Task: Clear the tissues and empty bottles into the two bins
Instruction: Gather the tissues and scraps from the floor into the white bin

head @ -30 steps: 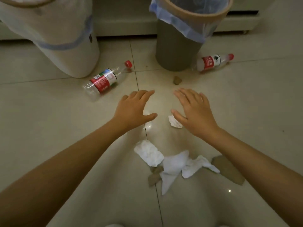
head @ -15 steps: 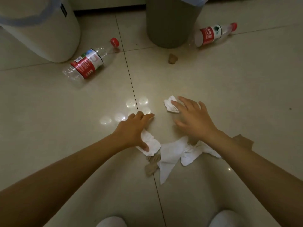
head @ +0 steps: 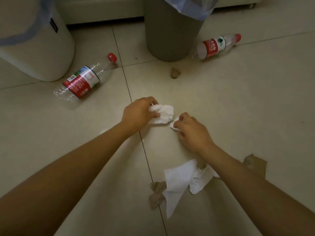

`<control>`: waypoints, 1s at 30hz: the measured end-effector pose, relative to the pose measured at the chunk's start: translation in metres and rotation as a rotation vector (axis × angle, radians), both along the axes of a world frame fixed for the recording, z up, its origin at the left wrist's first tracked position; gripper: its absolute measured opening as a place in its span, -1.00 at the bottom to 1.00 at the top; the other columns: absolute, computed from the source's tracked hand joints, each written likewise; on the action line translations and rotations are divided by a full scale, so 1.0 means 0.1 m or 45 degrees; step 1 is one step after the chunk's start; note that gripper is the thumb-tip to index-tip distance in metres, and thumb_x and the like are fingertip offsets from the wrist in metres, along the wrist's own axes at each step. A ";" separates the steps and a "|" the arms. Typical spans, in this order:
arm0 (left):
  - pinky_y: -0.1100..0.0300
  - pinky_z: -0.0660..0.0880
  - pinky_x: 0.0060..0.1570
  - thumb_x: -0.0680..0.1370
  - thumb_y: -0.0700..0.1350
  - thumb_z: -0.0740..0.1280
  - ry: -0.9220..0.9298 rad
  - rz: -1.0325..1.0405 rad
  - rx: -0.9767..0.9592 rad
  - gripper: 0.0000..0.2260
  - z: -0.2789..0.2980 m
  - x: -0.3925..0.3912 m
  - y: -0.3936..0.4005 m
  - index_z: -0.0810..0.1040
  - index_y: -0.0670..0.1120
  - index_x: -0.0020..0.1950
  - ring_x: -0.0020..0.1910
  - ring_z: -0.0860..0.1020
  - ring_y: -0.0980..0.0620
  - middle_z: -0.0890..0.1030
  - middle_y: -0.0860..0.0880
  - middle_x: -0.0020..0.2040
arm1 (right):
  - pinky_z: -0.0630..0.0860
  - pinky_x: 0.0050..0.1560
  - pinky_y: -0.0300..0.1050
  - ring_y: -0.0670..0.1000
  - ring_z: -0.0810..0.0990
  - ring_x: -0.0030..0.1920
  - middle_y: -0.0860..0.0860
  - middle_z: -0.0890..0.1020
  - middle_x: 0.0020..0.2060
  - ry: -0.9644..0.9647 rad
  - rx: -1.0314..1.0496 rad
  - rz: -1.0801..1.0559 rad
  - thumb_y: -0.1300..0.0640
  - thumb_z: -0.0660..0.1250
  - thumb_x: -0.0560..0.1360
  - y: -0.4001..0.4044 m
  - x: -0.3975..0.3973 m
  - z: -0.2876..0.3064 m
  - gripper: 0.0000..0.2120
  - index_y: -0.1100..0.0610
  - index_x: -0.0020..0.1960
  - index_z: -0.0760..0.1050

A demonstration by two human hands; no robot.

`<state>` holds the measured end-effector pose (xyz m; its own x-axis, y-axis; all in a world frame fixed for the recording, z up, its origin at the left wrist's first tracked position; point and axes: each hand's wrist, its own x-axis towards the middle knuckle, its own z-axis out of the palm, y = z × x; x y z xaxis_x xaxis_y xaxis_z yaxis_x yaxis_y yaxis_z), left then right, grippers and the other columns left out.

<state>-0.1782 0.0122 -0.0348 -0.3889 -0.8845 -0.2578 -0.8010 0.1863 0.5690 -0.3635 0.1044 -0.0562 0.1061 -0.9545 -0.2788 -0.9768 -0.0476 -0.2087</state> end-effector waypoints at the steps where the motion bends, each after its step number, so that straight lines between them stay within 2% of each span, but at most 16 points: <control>1: 0.12 0.47 -0.07 0.44 0.05 0.42 0.050 0.029 0.008 -0.72 0.02 -0.09 -0.15 0.52 0.06 0.13 -0.04 0.52 0.02 0.57 0.06 0.00 | 0.48 -0.17 -0.05 0.13 0.48 0.04 0.06 0.42 0.19 -0.046 -0.022 -0.040 0.18 0.25 0.49 -0.03 -0.02 -0.01 -0.73 0.08 0.19 0.51; 4: 0.12 0.47 -0.02 0.44 0.02 0.44 0.180 0.063 0.016 -0.64 0.04 -0.40 -0.55 0.47 0.03 0.20 0.01 0.52 0.01 0.54 0.04 0.05 | 0.42 -0.30 -0.12 0.11 0.52 -0.06 0.04 0.48 0.10 -0.156 -0.209 -0.139 0.22 0.29 0.48 -0.08 -0.08 -0.02 -0.77 0.08 0.11 0.55; 6: 0.12 0.47 0.00 0.44 0.02 0.45 0.181 0.056 0.032 -0.56 0.00 -0.61 -0.77 0.43 0.03 0.27 0.03 0.51 -0.01 0.53 0.02 0.07 | 0.40 -0.33 -0.16 0.07 0.54 -0.08 0.03 0.50 0.11 -0.177 -0.319 -0.189 0.23 0.31 0.48 -0.12 -0.15 0.00 -0.78 0.07 0.10 0.56; 9: 0.13 0.46 0.03 0.43 0.03 0.47 0.057 -0.048 -0.057 -0.50 -0.16 -0.88 -1.00 0.41 0.05 0.32 0.12 0.50 -0.03 0.52 0.02 0.18 | 0.46 -0.27 -0.16 0.02 0.53 -0.03 0.01 0.47 0.18 -0.225 -0.375 -0.283 0.21 0.31 0.50 -0.15 -0.26 0.04 -0.78 0.06 0.13 0.56; 12: 0.00 0.37 0.24 0.41 0.09 0.47 -0.178 -0.197 -0.257 -0.36 -0.36 -1.02 -1.13 0.30 0.05 0.41 0.35 0.31 -0.12 0.30 -0.07 0.41 | 0.51 -0.22 -0.15 -0.01 0.54 -0.03 -0.01 0.46 0.21 -0.302 -0.390 -0.371 0.20 0.31 0.51 -0.10 -0.36 0.04 -0.78 0.06 0.14 0.56; 14: -0.11 0.28 0.32 0.40 0.15 0.45 -0.256 -0.305 -0.223 -0.22 -0.45 -1.06 -1.22 0.13 0.04 0.50 0.43 0.19 -0.18 0.14 -0.09 0.50 | 0.56 -0.18 -0.10 0.00 0.54 -0.02 0.00 0.46 0.21 -0.339 -0.397 -0.400 0.21 0.33 0.50 -0.02 -0.40 0.03 -0.77 0.06 0.15 0.57; 16: -0.11 0.26 0.33 0.41 0.20 0.42 -0.290 -0.424 -0.160 -0.22 -0.48 -1.09 -1.30 0.13 0.04 0.51 0.45 0.17 -0.16 0.12 -0.04 0.52 | 0.58 -0.17 -0.06 0.02 0.55 -0.03 0.02 0.47 0.21 -0.353 -0.421 -0.404 0.23 0.35 0.48 0.06 -0.44 0.01 -0.75 0.06 0.15 0.57; 18: -0.04 0.33 0.28 0.41 0.19 0.42 -0.289 -0.472 -0.181 -0.35 -0.49 -1.10 -1.33 0.30 0.03 0.43 0.39 0.26 -0.12 0.27 -0.01 0.45 | 0.58 -0.16 -0.09 0.03 0.57 -0.03 0.03 0.48 0.21 -0.354 -0.443 -0.420 0.23 0.36 0.48 0.14 -0.45 -0.02 -0.74 0.07 0.15 0.57; 20: 0.02 0.42 0.15 0.43 0.10 0.44 -0.164 -0.419 -0.233 -0.54 -0.47 -1.10 -1.28 0.48 -0.02 0.27 0.22 0.40 -0.10 0.45 -0.05 0.26 | 0.58 -0.17 -0.10 0.05 0.58 -0.04 0.04 0.48 0.21 -0.358 -0.472 -0.438 0.22 0.35 0.47 0.20 -0.47 -0.04 -0.75 0.08 0.14 0.57; 23: 0.08 0.45 -0.10 0.48 -0.07 0.39 0.000 -0.419 -0.242 -0.81 -0.48 -1.05 -1.06 0.59 -0.09 0.06 -0.02 0.52 -0.10 0.57 -0.08 -0.01 | 0.58 -0.24 -0.08 0.08 0.58 -0.08 0.08 0.50 0.19 -0.339 -0.492 -0.430 0.23 0.37 0.44 0.30 -0.47 -0.07 -0.74 0.10 0.12 0.58; 25: 0.11 0.41 -0.17 0.53 -0.11 0.32 0.036 -0.418 -0.217 -0.86 -0.49 -1.01 -0.89 0.59 -0.06 0.05 -0.09 0.51 -0.05 0.58 -0.02 -0.07 | 0.58 -0.25 -0.09 0.08 0.58 -0.08 0.10 0.51 0.18 -0.325 -0.497 -0.424 0.26 0.39 0.43 0.38 -0.47 -0.06 -0.73 0.12 0.12 0.58; 27: 0.10 0.40 -0.16 0.55 -0.12 0.27 0.122 -0.366 -0.127 -0.86 -0.48 -0.93 -0.70 0.59 -0.03 0.05 -0.12 0.50 -0.02 0.58 0.01 -0.10 | 0.56 -0.25 -0.12 0.08 0.59 -0.08 0.11 0.51 0.19 -0.326 -0.490 -0.415 0.26 0.38 0.44 0.47 -0.46 -0.03 -0.74 0.13 0.13 0.59; 30: 0.04 0.42 -0.14 0.52 -0.04 0.30 0.215 -0.332 -0.015 -0.85 -0.40 -0.77 -0.36 0.60 -0.06 -0.01 -0.14 0.50 -0.03 0.56 0.02 -0.16 | 0.56 -0.21 -0.10 0.11 0.59 -0.05 0.13 0.50 0.20 -0.334 -0.462 -0.406 0.23 0.33 0.46 0.65 -0.46 0.05 -0.74 0.15 0.15 0.57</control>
